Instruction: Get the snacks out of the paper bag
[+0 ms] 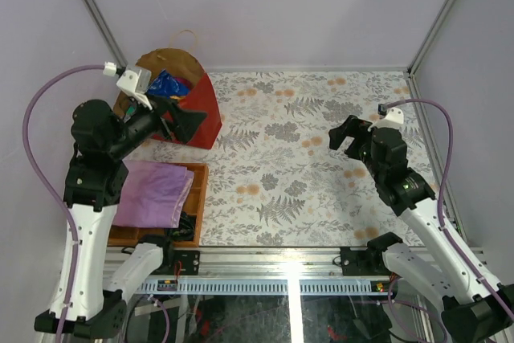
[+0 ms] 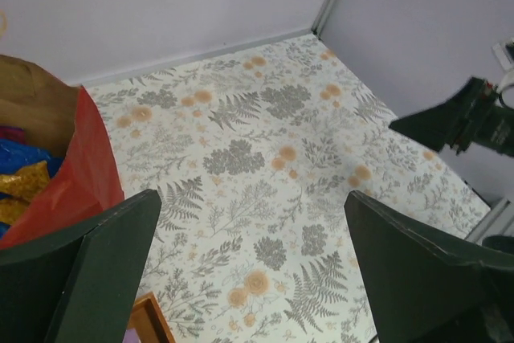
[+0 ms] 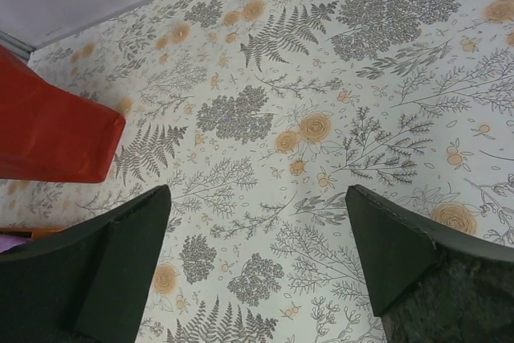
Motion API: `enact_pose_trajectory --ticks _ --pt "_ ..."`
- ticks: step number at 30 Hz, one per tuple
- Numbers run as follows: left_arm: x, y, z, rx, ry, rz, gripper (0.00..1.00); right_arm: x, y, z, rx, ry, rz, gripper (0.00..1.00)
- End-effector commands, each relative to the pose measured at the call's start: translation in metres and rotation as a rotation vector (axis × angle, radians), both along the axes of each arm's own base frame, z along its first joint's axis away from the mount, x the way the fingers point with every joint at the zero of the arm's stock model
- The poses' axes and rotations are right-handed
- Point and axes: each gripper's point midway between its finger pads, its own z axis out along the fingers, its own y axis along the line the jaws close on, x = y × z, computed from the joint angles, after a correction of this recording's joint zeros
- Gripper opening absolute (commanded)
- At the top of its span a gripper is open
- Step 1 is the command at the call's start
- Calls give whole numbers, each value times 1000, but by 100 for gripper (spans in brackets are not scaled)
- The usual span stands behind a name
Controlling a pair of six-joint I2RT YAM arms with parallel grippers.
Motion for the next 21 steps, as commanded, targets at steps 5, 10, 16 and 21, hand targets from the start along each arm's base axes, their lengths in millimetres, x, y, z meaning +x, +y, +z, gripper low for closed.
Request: enact_pose_trajectory --ticks 5,10,16,21 --pt "88 41 -32 73 312 352 99 -5 17 34 71 -83 96 99" --pt "129 39 -75 165 444 351 99 -10 18 38 58 -85 122 99" --pt "164 49 -101 222 470 419 93 -15 16 40 44 -99 127 99" --pt "197 62 -115 275 483 503 86 -18 16 38 39 -98 140 99"
